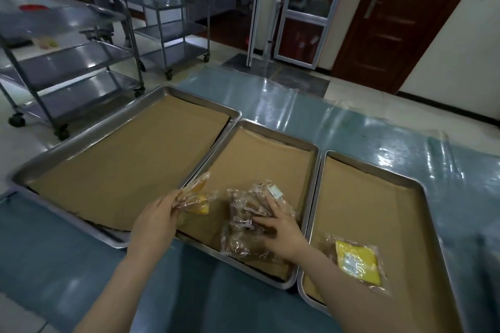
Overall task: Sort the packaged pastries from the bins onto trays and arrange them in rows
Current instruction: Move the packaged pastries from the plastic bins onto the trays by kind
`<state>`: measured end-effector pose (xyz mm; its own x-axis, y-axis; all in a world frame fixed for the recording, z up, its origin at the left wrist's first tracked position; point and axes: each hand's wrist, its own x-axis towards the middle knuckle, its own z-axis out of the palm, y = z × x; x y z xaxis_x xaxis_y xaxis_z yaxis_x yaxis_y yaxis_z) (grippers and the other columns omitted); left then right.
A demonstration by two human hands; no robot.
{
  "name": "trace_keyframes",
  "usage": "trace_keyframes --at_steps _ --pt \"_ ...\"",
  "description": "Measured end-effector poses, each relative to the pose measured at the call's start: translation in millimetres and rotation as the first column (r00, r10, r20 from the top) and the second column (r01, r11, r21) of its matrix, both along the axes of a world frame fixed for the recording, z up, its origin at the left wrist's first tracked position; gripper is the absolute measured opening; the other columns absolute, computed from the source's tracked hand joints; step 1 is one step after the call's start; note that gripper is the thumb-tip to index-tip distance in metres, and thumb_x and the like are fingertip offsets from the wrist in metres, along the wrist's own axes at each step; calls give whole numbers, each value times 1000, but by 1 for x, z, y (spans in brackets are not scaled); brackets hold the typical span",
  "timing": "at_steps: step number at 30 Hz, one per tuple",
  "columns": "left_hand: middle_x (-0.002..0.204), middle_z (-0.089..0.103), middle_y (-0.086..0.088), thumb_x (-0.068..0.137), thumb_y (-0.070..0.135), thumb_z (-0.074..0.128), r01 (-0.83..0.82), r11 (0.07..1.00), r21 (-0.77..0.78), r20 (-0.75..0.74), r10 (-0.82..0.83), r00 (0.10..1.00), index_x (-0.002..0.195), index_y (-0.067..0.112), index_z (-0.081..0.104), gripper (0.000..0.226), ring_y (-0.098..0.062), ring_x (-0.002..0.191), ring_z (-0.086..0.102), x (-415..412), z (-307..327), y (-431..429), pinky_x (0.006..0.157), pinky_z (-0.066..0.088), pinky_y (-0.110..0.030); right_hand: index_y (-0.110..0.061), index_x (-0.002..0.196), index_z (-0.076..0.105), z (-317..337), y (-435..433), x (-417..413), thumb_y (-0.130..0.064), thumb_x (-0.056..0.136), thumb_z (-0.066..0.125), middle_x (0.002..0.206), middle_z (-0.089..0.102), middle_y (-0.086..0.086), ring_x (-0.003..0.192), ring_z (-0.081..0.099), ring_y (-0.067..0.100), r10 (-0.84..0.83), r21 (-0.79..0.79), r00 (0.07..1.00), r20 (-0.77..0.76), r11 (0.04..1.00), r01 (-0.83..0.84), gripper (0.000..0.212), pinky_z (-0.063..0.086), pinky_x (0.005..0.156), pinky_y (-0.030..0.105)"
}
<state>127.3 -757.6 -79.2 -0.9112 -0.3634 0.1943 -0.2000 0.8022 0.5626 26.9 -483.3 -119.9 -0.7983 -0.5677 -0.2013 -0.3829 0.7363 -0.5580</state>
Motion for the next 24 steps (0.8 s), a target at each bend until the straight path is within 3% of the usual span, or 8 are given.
trace_keyframes --at_steps 5,7,10,14,17,19,21,24 --pt "115 64 -9 82 -5 61 50 999 8 -37 -49 998 123 11 59 44 -34 98 59 -5 0 12 73 38 -32 -36 78 76 29 9 7 -5 84 64 145 30 -24 145 11 14 -243 -349 929 278 876 333 34 5 119 46" --pt "121 62 -7 83 -4 60 76 997 22 -56 -75 996 125 12 58 45 -33 103 58 -7 3 23 79 42 -35 -32 76 76 37 19 10 -4 84 63 141 42 -18 137 35 9 -331 -386 898 289 818 426 32 20 116 48" --pt "123 61 -7 82 -6 60 125 992 13 -118 -122 985 125 10 58 46 -30 108 57 -11 13 41 88 45 -39 -38 84 74 44 33 15 -6 87 63 137 52 -11 104 60 0 -362 -401 881 306 790 464 34 45 95 54" --pt "124 61 -6 81 -7 60 249 967 -52 -163 -255 953 126 12 58 49 -29 110 56 -21 30 73 88 47 -40 -45 93 69 47 53 21 -7 88 59 123 59 -21 113 59 23 -396 -396 881 258 788 471 39 53 89 35" --pt "127 59 -1 83 -2 61 351 934 -73 -173 -358 917 129 17 55 51 -26 111 56 -28 40 107 89 49 -41 -40 98 67 47 78 30 -4 89 55 108 63 -25 106 58 40 -455 -400 846 277 746 533 38 52 86 50" --pt "126 60 -1 80 -2 65 413 906 -92 -196 -424 884 128 18 56 53 -26 111 57 -32 43 128 88 50 -42 -41 96 65 46 97 36 -3 89 53 107 62 -26 109 59 34 -495 -401 830 256 727 557 41 52 88 45" --pt "125 61 -2 74 -5 70 496 857 -138 -209 -514 832 126 18 58 58 -25 110 59 -38 41 157 87 50 -39 -43 95 64 47 124 44 -3 89 55 108 60 -27 117 56 14 -567 -414 788 242 674 612 41 45 89 24" --pt "125 61 -1 70 -9 71 600 786 -148 -190 -618 763 125 18 58 62 -22 112 59 -47 32 203 87 50 -38 -39 96 65 48 165 60 -4 89 56 108 64 -21 114 55 8 -670 -427 699 250 572 701 37 41 87 20"
